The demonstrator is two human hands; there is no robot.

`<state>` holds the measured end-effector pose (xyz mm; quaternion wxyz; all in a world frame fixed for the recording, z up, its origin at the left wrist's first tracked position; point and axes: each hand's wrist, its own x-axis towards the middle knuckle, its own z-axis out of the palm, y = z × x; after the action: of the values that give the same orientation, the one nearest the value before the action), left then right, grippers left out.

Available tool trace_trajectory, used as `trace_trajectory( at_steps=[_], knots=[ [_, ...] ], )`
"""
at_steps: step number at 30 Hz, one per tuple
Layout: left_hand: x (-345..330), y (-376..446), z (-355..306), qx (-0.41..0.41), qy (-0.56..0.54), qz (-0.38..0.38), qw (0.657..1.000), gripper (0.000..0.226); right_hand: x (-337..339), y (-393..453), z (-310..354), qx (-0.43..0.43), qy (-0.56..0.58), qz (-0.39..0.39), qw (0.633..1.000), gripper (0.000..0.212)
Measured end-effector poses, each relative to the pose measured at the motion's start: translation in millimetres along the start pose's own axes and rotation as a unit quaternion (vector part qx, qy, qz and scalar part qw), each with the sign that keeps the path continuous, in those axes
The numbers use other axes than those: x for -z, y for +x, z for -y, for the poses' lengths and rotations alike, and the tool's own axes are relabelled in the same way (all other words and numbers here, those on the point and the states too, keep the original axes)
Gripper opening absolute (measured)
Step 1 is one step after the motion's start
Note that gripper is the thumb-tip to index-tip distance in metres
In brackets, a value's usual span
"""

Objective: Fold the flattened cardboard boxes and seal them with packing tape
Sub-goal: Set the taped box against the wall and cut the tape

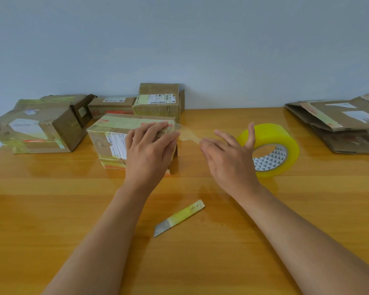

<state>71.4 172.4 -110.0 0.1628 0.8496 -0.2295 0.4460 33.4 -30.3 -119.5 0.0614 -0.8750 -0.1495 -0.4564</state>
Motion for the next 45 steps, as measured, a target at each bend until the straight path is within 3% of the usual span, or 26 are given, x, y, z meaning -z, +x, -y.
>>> trace_trajectory(
  at_steps=[7,13,16,21,27,33,35,39,42,45],
  knots=[
    [9.1,-0.3,19.6,0.013,-0.004,0.014,1.000,0.022,5.6,-3.8,-10.8,-0.005,0.012,-0.018,1.000,0.017],
    [6.5,-3.3,17.4,0.022,0.014,0.004,1.000,0.027,-1.6,-8.5,-3.0,0.044,0.054,0.034,0.997,0.016],
    [6.9,-3.9,16.8,0.024,0.022,-0.001,0.999,0.028,-7.6,-11.7,1.5,0.065,0.056,0.095,0.992,0.008],
    [7.2,-4.7,14.0,0.034,0.023,-0.001,0.999,0.029,-14.5,-16.1,8.9,0.076,0.024,0.228,0.970,0.013],
    [9.7,-4.3,12.0,0.037,0.023,0.003,0.999,0.029,-1.7,-11.0,18.9,0.075,0.016,0.349,0.934,0.068],
    [11.1,-4.4,10.6,0.040,0.026,-0.002,0.999,0.029,12.3,-11.2,24.3,0.076,0.035,0.380,0.921,0.094],
    [11.1,-4.2,10.9,0.038,0.027,-0.004,0.999,0.028,11.7,-11.2,24.9,0.076,0.041,0.389,0.917,0.091],
    [11.9,-4.3,10.9,0.040,0.026,-0.006,0.999,0.032,15.2,-7.4,27.6,-0.029,0.158,0.330,0.930,0.050],
    [12.3,-3.1,9.8,0.041,0.026,-0.009,0.999,0.035,17.6,5.1,36.5,-0.197,0.311,0.316,0.874,0.043],
    [12.6,-2.2,9.1,0.043,0.022,-0.006,0.999,0.034,10.0,29.9,51.5,-0.381,0.473,0.304,0.734,0.030]
  ],
)
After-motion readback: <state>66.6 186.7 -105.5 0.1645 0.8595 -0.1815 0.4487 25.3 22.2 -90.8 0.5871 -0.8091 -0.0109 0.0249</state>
